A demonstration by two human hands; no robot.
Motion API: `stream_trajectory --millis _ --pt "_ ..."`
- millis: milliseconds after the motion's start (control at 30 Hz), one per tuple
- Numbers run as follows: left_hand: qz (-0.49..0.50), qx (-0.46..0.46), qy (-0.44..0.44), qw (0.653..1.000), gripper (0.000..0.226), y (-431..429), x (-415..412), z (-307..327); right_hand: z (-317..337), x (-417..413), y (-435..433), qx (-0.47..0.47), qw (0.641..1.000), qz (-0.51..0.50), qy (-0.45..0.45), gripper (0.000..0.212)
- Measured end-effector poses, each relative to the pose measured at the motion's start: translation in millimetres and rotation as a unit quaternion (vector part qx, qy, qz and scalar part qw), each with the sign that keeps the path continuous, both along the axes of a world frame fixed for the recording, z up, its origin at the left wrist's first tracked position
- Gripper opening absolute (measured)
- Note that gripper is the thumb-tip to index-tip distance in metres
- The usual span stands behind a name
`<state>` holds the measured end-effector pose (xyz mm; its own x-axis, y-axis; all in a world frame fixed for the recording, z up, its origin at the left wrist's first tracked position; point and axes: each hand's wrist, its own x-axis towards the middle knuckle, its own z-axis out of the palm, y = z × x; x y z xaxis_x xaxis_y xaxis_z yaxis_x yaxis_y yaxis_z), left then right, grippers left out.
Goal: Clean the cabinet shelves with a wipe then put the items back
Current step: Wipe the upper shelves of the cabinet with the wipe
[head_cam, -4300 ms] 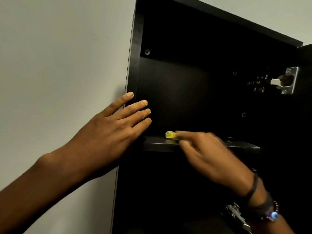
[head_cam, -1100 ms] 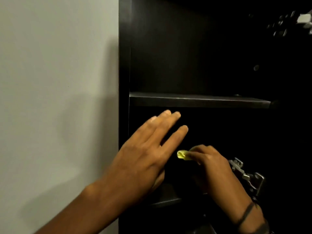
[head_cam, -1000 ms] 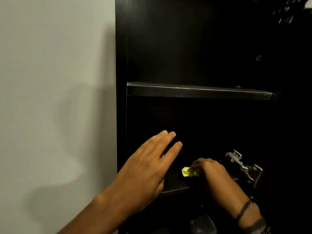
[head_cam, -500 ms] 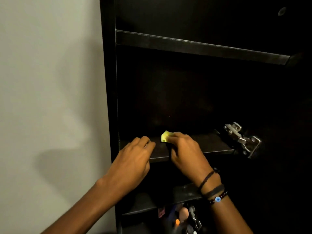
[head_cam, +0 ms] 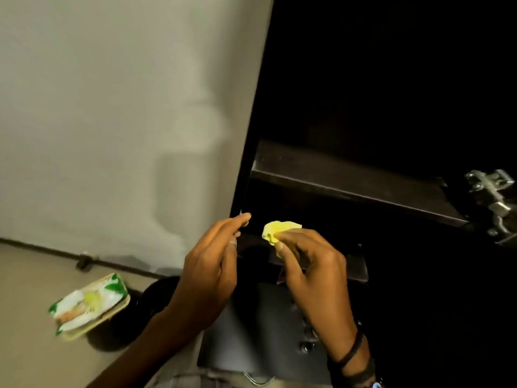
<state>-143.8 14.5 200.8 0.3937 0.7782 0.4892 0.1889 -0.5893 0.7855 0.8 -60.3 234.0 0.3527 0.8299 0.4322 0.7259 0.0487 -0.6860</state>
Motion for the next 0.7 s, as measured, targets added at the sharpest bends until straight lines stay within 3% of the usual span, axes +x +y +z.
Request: stream_trajectory --millis 67,133,200,267,400,533,700 --pt "0.031 -0.133 -0.038 0.990 0.037 -10.0 -11.9 -34.4 -32.7 -14.6 3.8 -0.044 0.995 0.039 0.075 0.018" --pt "0.059 -0.286 -0.089 0.952 0.036 -18.6 -25.7 -65.0 -67.9 -29.5 9.6 -0.110 0.980 0.066 0.154 0.016" --pt "0.098 -0.420 -0.135 0.892 0.026 -19.5 -42.0 -91.4 -99.5 -43.6 16.4 -0.165 0.961 0.082 0.206 0.012" --pt "0.135 -0.544 -0.171 0.811 0.016 -12.3 -58.3 -110.2 -124.8 -57.1 22.9 -0.203 0.953 0.085 0.208 0.008" --pt "0.216 -0.648 -0.178 0.709 0.021 11.7 -91.3 -141.5 -156.5 -84.6 45.5 -0.251 0.942 0.078 0.207 0.017" --pt "0.211 -0.688 -0.126 0.683 0.022 37.0 -120.1 -152.7 -197.6 -111.6 81.4 -0.329 0.918 0.035 0.219 0.013" --pt "0.221 -0.672 -0.050 0.705 0.026 58.0 -155.5 -180.2 -261.3 -143.4 134.5 -0.416 0.882 -0.038 0.220 0.011"
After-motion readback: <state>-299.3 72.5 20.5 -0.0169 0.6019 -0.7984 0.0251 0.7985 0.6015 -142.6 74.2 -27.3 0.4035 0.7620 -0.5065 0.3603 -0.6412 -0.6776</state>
